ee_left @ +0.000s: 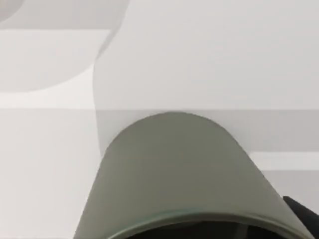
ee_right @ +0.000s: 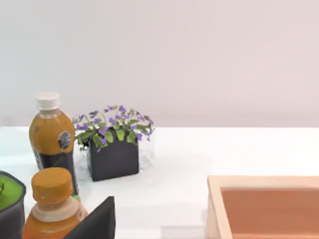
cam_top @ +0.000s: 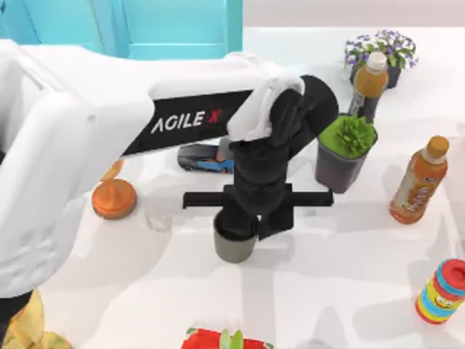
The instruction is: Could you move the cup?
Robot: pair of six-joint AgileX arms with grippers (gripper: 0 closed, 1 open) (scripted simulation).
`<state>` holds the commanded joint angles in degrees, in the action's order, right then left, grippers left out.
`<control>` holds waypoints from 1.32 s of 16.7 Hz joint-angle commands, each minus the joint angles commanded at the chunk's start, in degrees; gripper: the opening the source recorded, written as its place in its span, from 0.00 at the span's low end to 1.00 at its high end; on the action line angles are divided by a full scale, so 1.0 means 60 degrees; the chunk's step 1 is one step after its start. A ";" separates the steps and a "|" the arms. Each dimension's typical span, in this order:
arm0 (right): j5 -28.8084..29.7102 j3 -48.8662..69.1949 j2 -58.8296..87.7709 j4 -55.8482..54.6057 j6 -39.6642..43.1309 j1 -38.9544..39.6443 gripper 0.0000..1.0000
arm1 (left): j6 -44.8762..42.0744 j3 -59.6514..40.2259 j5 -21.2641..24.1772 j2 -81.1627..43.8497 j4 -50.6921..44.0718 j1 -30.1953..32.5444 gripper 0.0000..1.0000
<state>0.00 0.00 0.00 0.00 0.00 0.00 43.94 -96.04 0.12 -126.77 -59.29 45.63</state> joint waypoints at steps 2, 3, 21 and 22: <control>0.0000 0.0000 0.0000 0.0000 0.0000 0.0000 1.00 | -0.0082 0.0072 0.0029 0.0123 0.0001 -0.0066 0.00; 0.0000 0.0000 0.0000 0.0000 0.0000 0.0000 1.00 | -0.0216 0.0191 0.0074 0.0330 -0.0006 -0.0180 0.00; 0.0000 0.0000 0.0000 0.0000 0.0000 0.0000 1.00 | -0.7211 0.4308 0.0439 0.5014 -0.0851 -0.7230 0.00; 0.0000 0.0000 0.0000 0.0000 0.0000 0.0000 1.00 | -0.7403 0.4282 0.0453 0.5017 -0.0739 -0.7454 0.00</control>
<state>0.00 0.00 0.00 0.00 0.00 0.00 -0.48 -70.35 2.84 -96.67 -63.73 0.91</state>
